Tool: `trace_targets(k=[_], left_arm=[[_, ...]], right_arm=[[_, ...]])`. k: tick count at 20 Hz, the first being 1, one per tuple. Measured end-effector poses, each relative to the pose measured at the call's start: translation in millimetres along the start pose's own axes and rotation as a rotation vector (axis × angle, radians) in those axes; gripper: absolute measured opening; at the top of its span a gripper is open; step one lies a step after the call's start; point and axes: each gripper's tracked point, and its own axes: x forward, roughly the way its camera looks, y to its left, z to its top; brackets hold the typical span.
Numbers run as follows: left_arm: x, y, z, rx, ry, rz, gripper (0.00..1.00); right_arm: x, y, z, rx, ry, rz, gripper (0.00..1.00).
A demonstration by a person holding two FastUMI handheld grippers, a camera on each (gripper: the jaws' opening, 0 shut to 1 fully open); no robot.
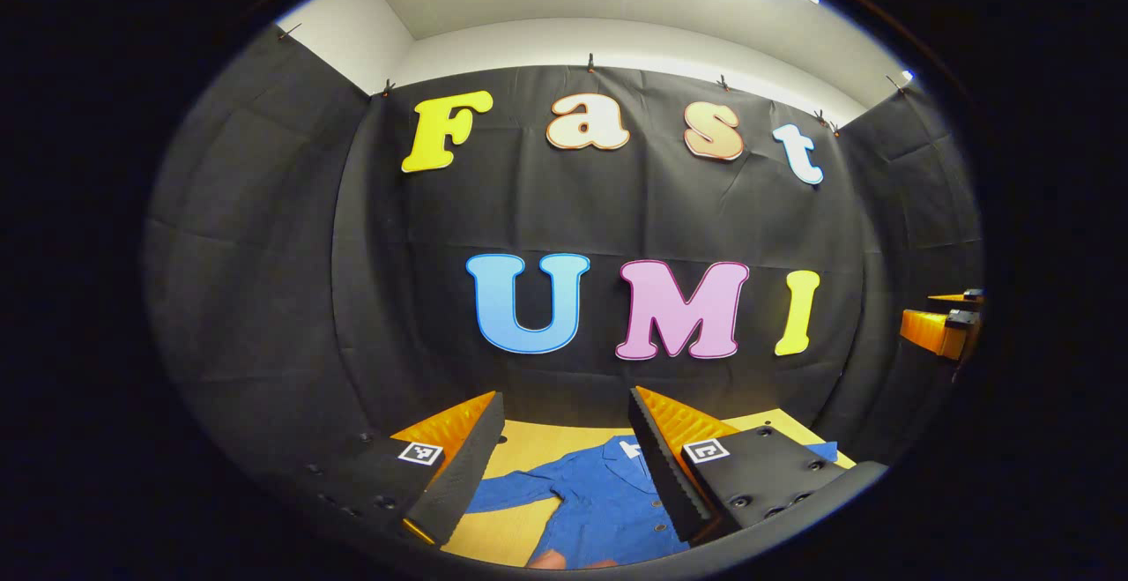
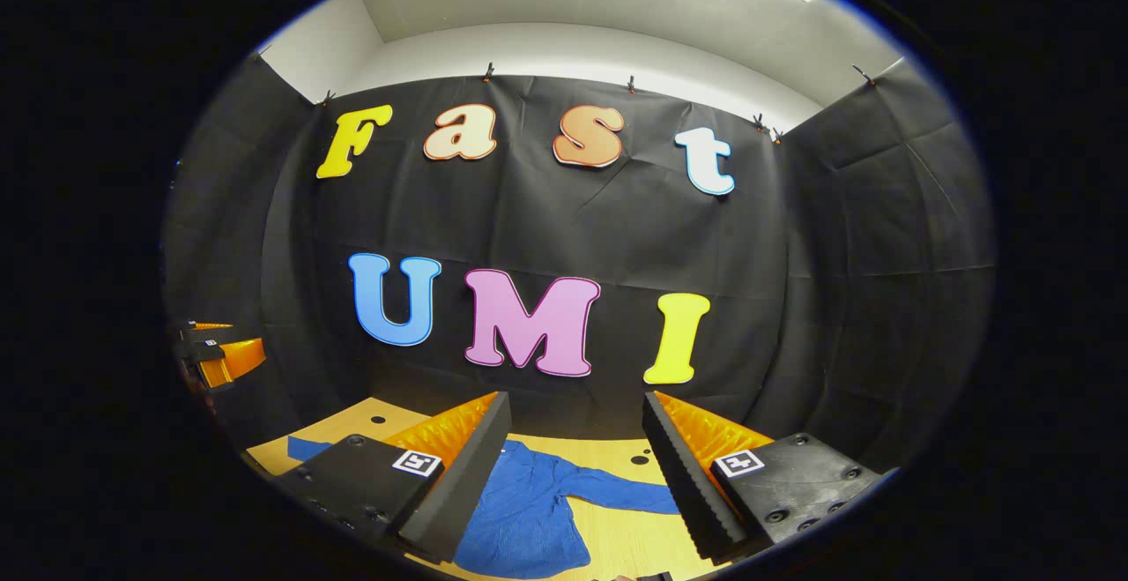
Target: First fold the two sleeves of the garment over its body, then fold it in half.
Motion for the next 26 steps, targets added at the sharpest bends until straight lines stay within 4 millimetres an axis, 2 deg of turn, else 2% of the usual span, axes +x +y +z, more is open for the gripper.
trace_targets(k=[12,15,17,18,19,21,22,23,24,26], left_arm=[[-2.0,6.1,-3.1,-0.007,0.005,0.015,0.82],[-2.1,8.1,-3.9,-0.006,0.009,0.008,0.81],[-1.8,11.3,-5.0,-0.007,0.007,-0.001,0.81],[-1.3,12.2,-7.0,-0.009,0.007,-0.006,0.81],[-0.5,14.6,-7.9,-0.013,0.011,-0.008,0.81],[0.6,21.2,-12.9,-0.028,0.020,-0.010,0.81],[1.9,24.0,-13.2,-0.032,0.020,-0.009,0.81],[3.3,27.4,-15.9,-0.033,0.020,-0.005,0.80],[4.3,30.8,-17.1,-0.035,0.020,0.001,0.80],[4.5,35.1,-20.8,-0.048,0.025,0.011,0.81]], right_arm=[[3.8,-1.1,-0.3,0.008,0.015,0.009,0.96],[11.0,-4.6,2.1,0.015,0.022,0.017,0.96],[19.6,-14.5,2.5,0.018,0.036,0.012,1.00],[24.3,-20.6,3.0,0.021,0.042,0.004,0.96],[33.4,-27.5,2.6,0.034,0.055,-0.002,0.84],[49.1,-44.0,-4.1,0.071,0.102,-0.021,0.85],[61.1,-56.5,-7.1,0.105,0.131,-0.045,1.00],[73.1,-62.5,-5.3,0.146,0.130,-0.038,0.84],[83.6,-64.4,-13.9,0.199,0.173,-0.031,0.96],[96.5,-60.4,-45.2,0.306,0.349,0.005,0.96]])
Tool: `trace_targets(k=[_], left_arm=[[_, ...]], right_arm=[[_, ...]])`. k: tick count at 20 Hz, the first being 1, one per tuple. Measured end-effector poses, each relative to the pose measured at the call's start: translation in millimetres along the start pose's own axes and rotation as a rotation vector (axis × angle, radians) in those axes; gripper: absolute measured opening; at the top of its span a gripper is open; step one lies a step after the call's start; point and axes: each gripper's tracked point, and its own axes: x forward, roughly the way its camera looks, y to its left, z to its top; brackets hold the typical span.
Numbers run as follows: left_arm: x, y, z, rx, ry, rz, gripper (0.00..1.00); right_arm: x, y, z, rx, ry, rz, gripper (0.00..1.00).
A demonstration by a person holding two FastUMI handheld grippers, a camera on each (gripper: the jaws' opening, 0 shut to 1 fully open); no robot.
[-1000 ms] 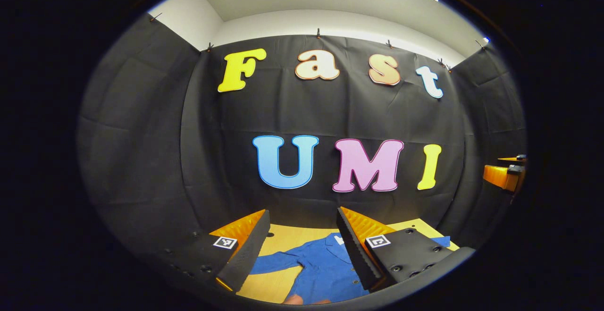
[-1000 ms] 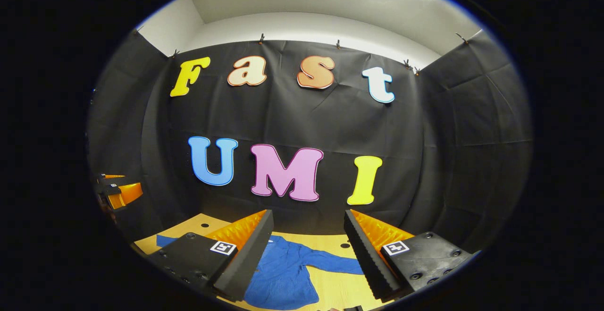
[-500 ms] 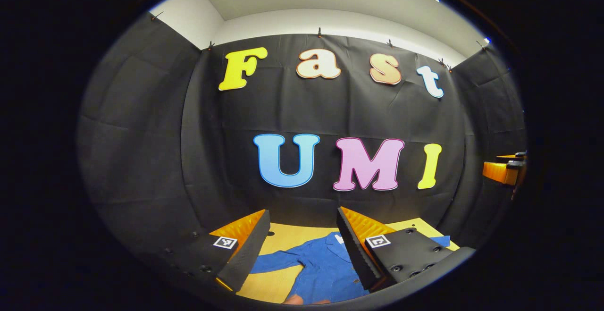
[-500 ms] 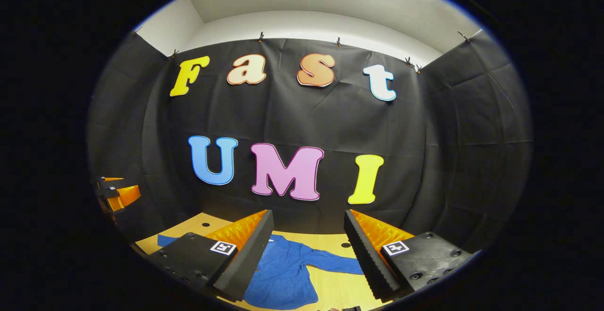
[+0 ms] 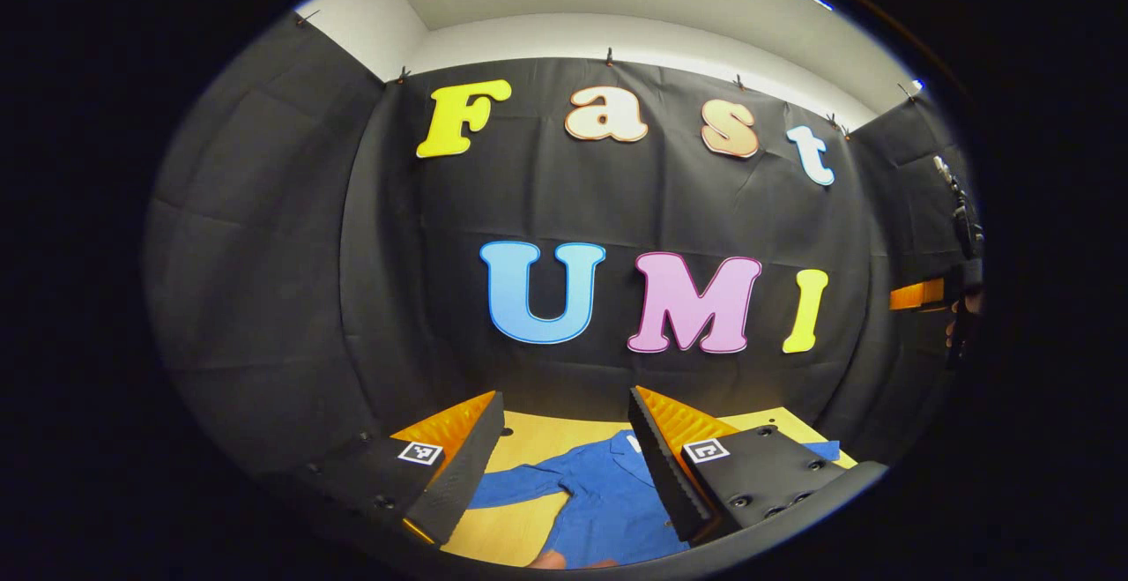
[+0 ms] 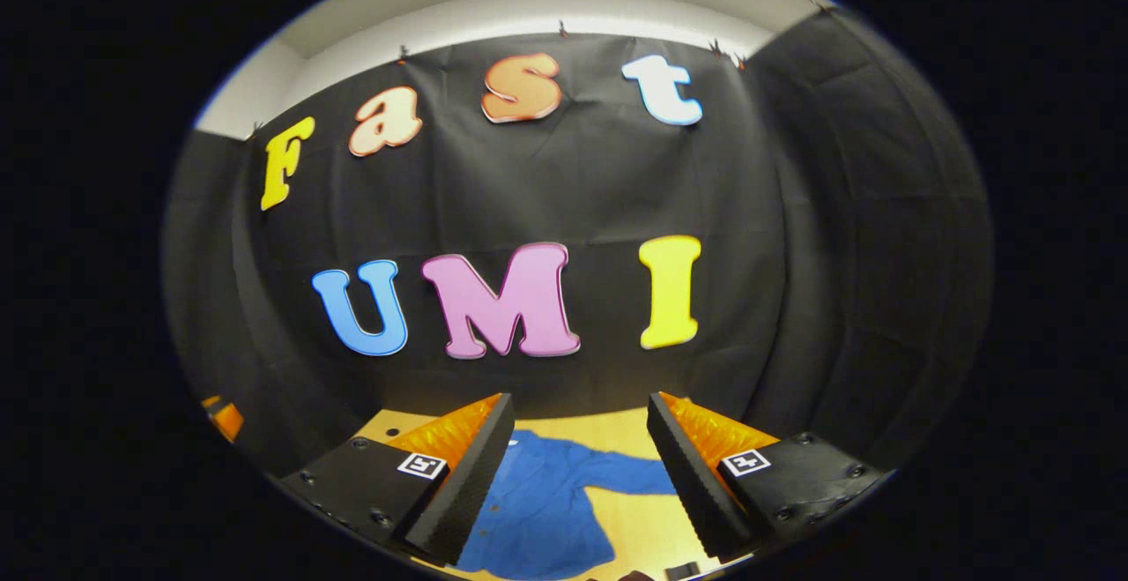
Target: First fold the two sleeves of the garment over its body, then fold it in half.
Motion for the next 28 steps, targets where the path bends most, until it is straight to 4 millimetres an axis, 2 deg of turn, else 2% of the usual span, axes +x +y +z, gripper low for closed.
trace_targets(k=[1,3,5,6,9,13,15,17,21,23,24,25,26,28], left_arm=[[1.4,3.0,-2.3,-0.015,0.003,0.005,0.81],[6.8,7.2,-11.0,-0.024,0.027,0.021,0.81],[15.1,16.5,-13.0,-0.003,0.034,0.064,0.80],[22.4,18.0,-14.7,0.001,0.045,0.086,0.82],[44.4,7.4,-24.5,-0.015,0.092,0.115,0.82],[86.0,-18.1,-26.3,0.027,0.112,0.128,0.81],[108.4,-42.3,-37.2,0.001,0.157,0.103,0.82],[127.9,-58.3,-49.1,-0.013,0.208,0.112,0.80],[145.6,-72.1,-56.3,0.019,0.256,0.164,0.82],[152.7,-76.4,-55.8,0.051,0.257,0.175,0.82],[156.6,-79.7,-55.6,0.064,0.261,0.178,0.82],[161.8,-86.8,-57.4,0.072,0.265,0.171,0.82],[166.7,-97.2,-57.1,0.068,0.262,0.154,0.82],[172.4,-113.7,-61.2,0.063,0.263,0.115,0.82]], right_arm=[[19.2,-17.6,-22.0,0.026,0.128,-0.022,0.97],[66.7,-68.5,-54.5,-0.013,0.277,-0.125,0.97],[102.8,-105.0,-76.8,-0.051,0.365,-0.180,0.98],[118.7,-130.2,-96.5,-0.013,0.455,-0.216,0.98],[173.4,-189.7,-139.6,0.014,0.594,-0.289,0.98],[223.6,-275.7,-222.9,0.061,0.814,-0.399,0.99],[236.6,-311.2,-253.2,0.088,0.887,-0.450,1.00],[242.1,-349.0,-294.2,0.076,0.960,-0.502,1.00],[252.3,-390.6,-355.7,0.140,1.070,-0.536,1.00],[252.5,-403.8,-370.8,0.170,1.091,-0.543,0.99],[252.9,-401.4,-375.8,0.216,1.102,-0.525,0.99],[259.8,-407.3,-376.5,0.227,1.072,-0.539,1.00],[252.5,-403.5,-373.5,0.238,1.081,-0.543,0.95],[258.6,-403.0,-373.1,0.224,1.067,-0.525,0.85]])
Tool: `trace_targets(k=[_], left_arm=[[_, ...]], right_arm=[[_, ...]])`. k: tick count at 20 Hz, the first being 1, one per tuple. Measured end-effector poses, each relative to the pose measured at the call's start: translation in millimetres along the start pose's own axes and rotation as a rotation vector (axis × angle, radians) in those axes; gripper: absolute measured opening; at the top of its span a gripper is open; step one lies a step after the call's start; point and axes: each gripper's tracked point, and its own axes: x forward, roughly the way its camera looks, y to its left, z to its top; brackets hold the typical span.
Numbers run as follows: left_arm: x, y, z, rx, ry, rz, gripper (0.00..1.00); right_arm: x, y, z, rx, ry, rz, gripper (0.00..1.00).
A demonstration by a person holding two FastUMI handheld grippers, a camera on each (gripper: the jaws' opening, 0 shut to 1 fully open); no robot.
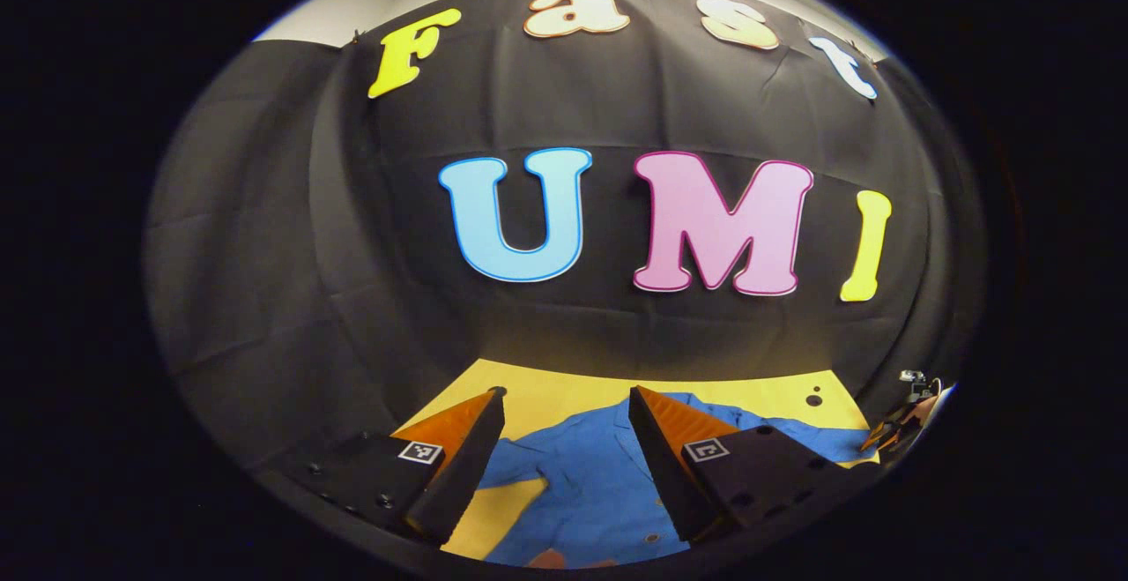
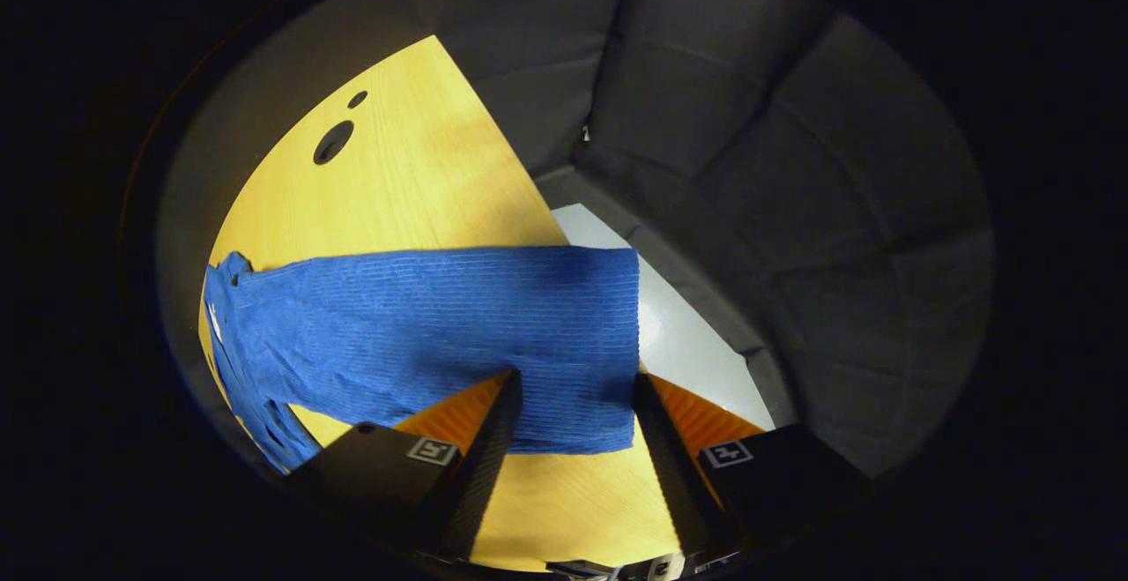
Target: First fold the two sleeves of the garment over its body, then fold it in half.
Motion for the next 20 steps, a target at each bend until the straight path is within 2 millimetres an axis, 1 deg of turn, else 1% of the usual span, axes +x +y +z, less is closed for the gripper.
trace_targets(k=[1,2,3,4,5,7,9,11,12,13,14,16,17,18,20], left_arm=[[0.1,-4.3,1.9,0.005,-0.003,-0.017,0.82],[-0.9,-3.7,4.4,0.012,-0.012,-0.024,0.82],[-2.8,-1.1,8.5,0.026,-0.025,-0.026,0.82],[-5.3,3.5,12.0,0.042,-0.040,-0.024,0.82],[-7.9,12.7,16.1,0.060,-0.060,-0.019,0.82],[-10.7,24.5,15.9,0.063,-0.070,-0.025,0.82],[-12.6,36.2,10.4,0.049,-0.054,-0.033,0.81],[-18.2,53.7,9.8,0.040,-0.058,-0.037,0.81],[-22.0,64.2,11.2,0.036,-0.068,-0.038,0.81],[-25.6,79.3,9.3,0.033,-0.076,-0.038,0.81],[-29.6,96.3,6.2,0.025,-0.079,-0.036,0.81],[-35.4,125.6,-2.5,-0.003,-0.066,-0.024,0.82],[-39.4,141.4,-6.0,-0.016,-0.065,-0.013,0.82],[-43.4,157.3,-6.5,-0.025,-0.075,0.008,0.81],[-50.2,193.5,-11.0,-0.021,-0.084,0.074,0.82]], right_arm=[[0.6,3.6,2.8,0.013,-0.011,0.001,0.48],[-1.4,5.2,-0.5,-0.013,-0.010,-0.004,0.10],[-2.8,6.1,-0.9,-0.036,-0.015,-0.014,0.07],[-5.4,11.2,-2.7,-0.040,-0.015,-0.008,0.05],[-11.3,16.8,-1.9,-0.044,-0.035,-0.003,0.05],[-32.4,31.2,5.1,-0.075,-0.104,0.005,0.06],[-59.9,43.2,13.1,-0.130,-0.172,-0.021,0.05],[-94.7,53.9,29.7,-0.185,-0.266,-0.053,0.06],[-115.7,65.7,37.3,-0.196,-0.314,-0.050,0.05],[-150.7,94.8,48.9,-0.208,-0.401,-0.029,0.05],[-177.6,118.1,50.1,-0.225,-0.439,-0.009,0.05],[-218.6,165.6,49.2,-0.254,-0.496,0.035,0.05],[-234.9,195.3,50.1,-0.274,-0.526,0.065,0.05],[-247.1,225.7,51.2,-0.296,-0.554,0.096,0.05],[-268.2,297.8,43.3,-0.356,-0.591,0.163,0.05]])
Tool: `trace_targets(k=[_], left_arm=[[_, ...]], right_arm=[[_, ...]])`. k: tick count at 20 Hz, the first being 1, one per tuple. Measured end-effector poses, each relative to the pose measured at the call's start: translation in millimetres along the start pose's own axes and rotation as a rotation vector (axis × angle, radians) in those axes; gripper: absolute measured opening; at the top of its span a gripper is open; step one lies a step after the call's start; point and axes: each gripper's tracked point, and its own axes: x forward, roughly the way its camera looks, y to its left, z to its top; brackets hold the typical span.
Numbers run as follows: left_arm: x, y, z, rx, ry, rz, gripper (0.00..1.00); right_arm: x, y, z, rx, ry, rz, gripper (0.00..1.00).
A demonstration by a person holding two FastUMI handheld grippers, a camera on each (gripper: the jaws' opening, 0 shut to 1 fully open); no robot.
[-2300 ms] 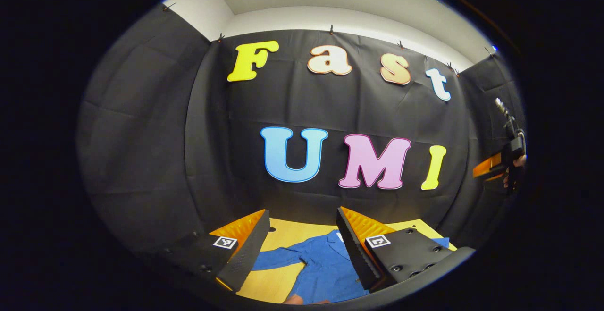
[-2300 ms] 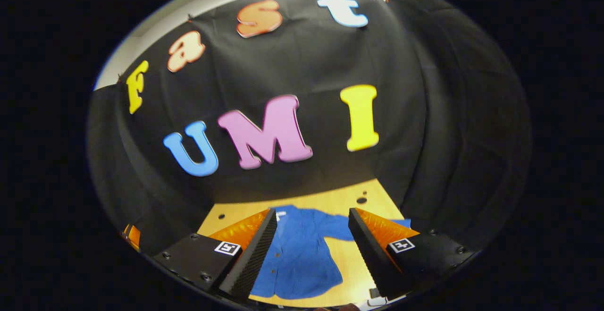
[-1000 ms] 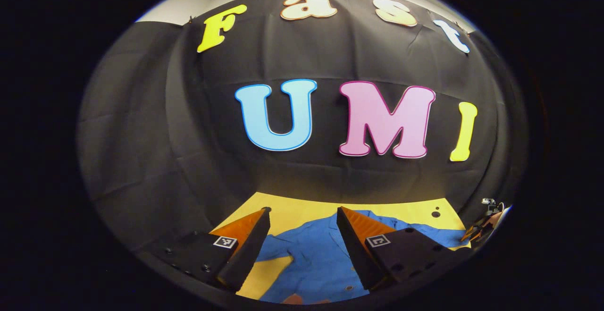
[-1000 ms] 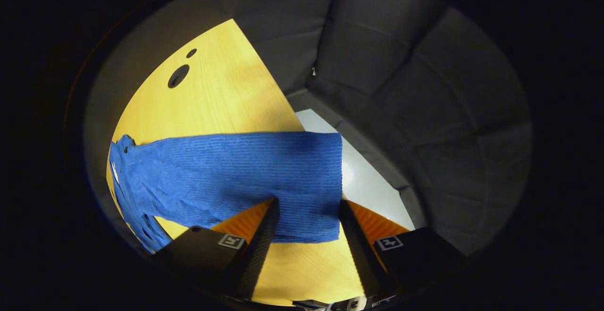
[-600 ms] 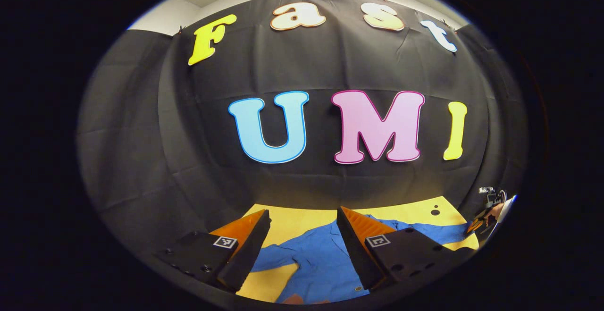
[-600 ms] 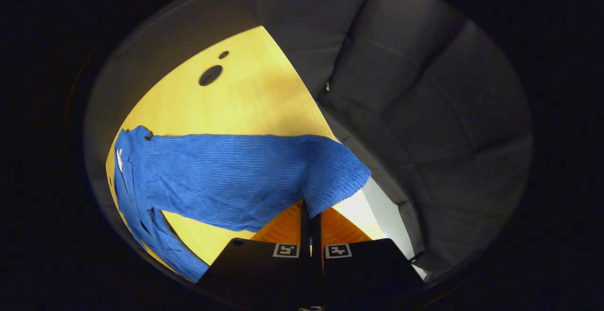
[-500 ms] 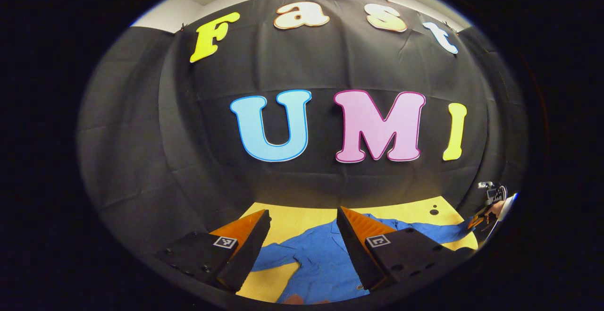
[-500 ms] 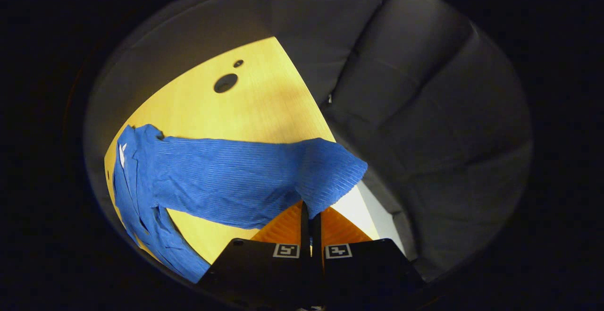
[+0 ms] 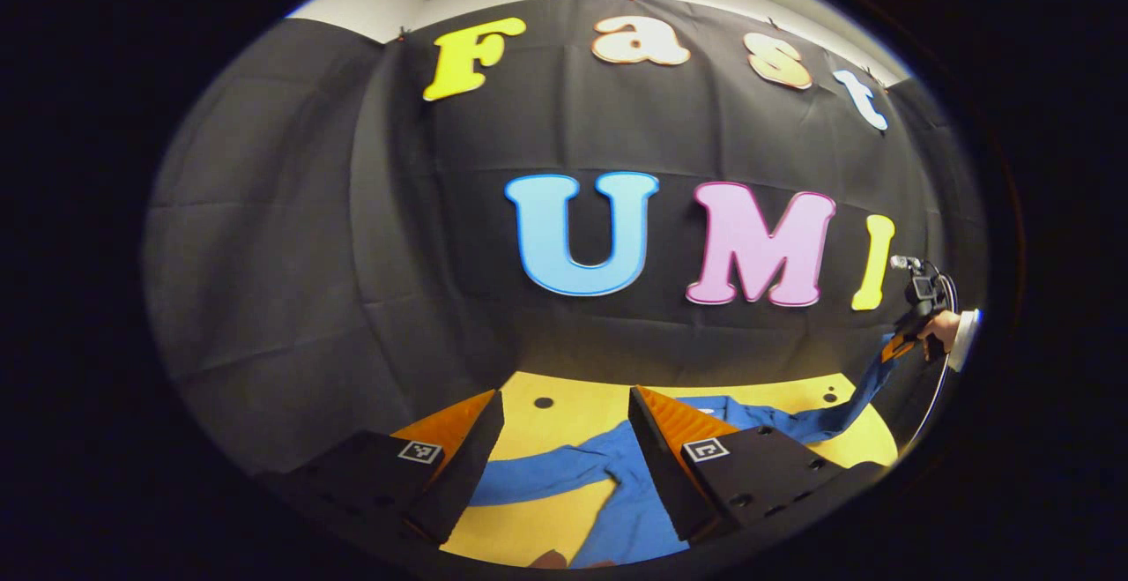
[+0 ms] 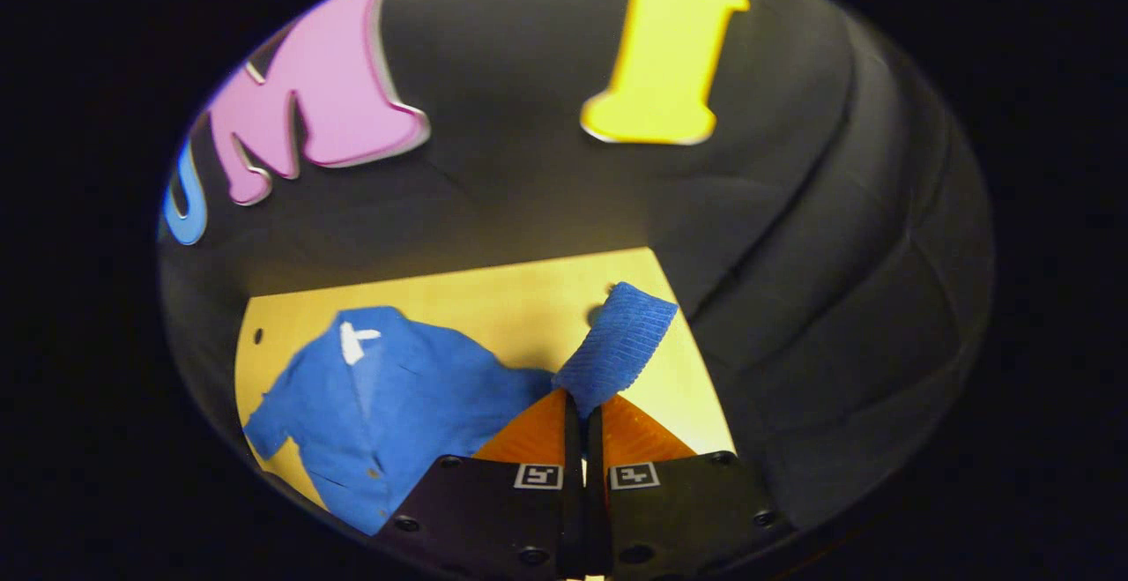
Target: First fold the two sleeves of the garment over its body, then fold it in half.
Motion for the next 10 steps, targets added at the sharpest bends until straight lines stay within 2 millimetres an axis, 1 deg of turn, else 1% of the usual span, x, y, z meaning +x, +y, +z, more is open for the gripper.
trace_targets(k=[1,2,3,4,5,6,7,8,10], left_arm=[[-4.3,16.0,-5.5,0.000,0.004,0.030,0.81],[-11.6,31.9,-8.9,-0.013,0.012,0.055,0.82],[-15.6,43.1,-12.0,-0.027,0.019,0.071,0.82],[-20.4,54.6,-14.5,-0.034,0.023,0.095,0.80],[-25.6,67.9,-15.9,-0.033,0.022,0.126,0.82],[-30.5,81.0,-18.3,-0.026,0.023,0.161,0.82],[-37.3,95.3,-23.3,-0.016,0.030,0.204,0.81],[-43.0,104.9,-26.9,-0.012,0.039,0.232,0.82],[-54.8,119.9,-38.4,-0.014,0.066,0.282,0.82]], right_arm=[[-1.9,38.3,10.3,-0.027,-0.016,0.042,0.05],[-5.0,91.1,14.9,-0.058,-0.024,0.100,0.05],[-2.6,127.8,14.3,-0.073,-0.020,0.144,0.04],[3.1,159.9,11.3,-0.081,-0.003,0.185,0.05],[9.8,188.3,6.3,-0.086,0.018,0.218,0.05],[19.1,215.1,-7.0,-0.089,0.038,0.248,0.05],[34.7,253.0,-21.9,-0.096,0.064,0.284,0.04],[46.8,275.7,-36.7,-0.104,0.094,0.305,0.05],[69.2,314.8,-77.1,-0.132,0.162,0.340,0.05]])
